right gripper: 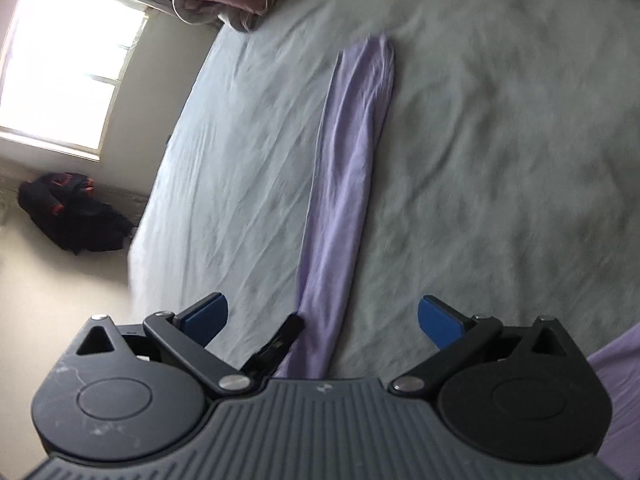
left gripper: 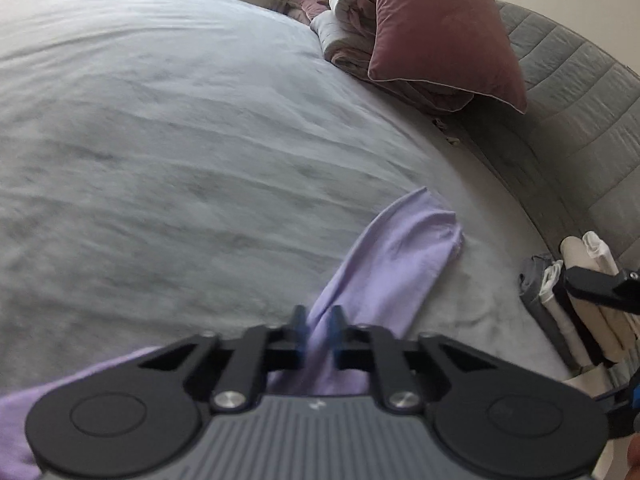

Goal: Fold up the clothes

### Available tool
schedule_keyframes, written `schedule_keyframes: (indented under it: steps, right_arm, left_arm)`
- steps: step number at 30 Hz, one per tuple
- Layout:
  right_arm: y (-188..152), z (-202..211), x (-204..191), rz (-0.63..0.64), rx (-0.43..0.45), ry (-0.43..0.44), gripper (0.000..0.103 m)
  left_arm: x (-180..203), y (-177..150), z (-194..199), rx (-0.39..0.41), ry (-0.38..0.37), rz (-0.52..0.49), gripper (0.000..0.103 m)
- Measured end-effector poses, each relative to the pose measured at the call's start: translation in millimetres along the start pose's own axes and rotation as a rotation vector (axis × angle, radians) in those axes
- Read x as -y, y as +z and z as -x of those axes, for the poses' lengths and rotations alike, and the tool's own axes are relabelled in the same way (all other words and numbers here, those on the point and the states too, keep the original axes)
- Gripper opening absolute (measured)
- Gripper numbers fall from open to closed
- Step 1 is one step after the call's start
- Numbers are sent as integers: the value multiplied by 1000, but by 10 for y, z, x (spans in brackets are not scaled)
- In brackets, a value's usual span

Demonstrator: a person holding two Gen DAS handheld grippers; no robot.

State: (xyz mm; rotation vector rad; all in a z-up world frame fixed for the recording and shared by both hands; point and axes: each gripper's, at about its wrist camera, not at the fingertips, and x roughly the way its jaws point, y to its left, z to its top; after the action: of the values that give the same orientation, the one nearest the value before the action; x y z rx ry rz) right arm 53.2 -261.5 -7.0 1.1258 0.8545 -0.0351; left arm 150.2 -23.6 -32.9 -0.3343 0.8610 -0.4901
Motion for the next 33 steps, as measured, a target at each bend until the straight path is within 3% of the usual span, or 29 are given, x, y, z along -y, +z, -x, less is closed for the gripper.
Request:
schedule_keyframes:
  steps: [3, 11, 17, 22, 26, 29, 31, 32, 33]
  right_arm:
    - [-9, 1, 24, -19, -22, 13, 103]
    - [-1, 58, 103, -64, 0, -28, 103]
    - [-31, 49, 123, -79, -4, -41, 103]
    - [-67, -49, 139, -53, -3, -88, 103]
    - [-138, -198, 54, 70, 19, -145, 103]
    - [-280, -329, -144, 306, 71, -210, 101]
    - [-373, -384, -227, 438, 108, -252, 60]
    - [-408, -405, -248, 491, 124, -270, 25]
    - [-443, -426, -270, 543, 140, -287, 10]
  left_arm:
    - [90, -48, 65, 40, -1, -40, 3]
    - [489, -258, 526, 105, -105, -212, 2]
    - [707, -589, 832, 70, -161, -305, 2]
    - [727, -842, 961, 20, -162, -324, 2]
    - [605, -1036, 954, 20, -163, -294, 2]
    - [528, -1108, 939, 25, -157, -272, 2]
    - [495, -1126, 982, 30, -160, -278, 3]
    - [465, -1126, 1031, 38, -163, -279, 3]
    - [427, -1121, 1090, 50, -163, -274, 5]
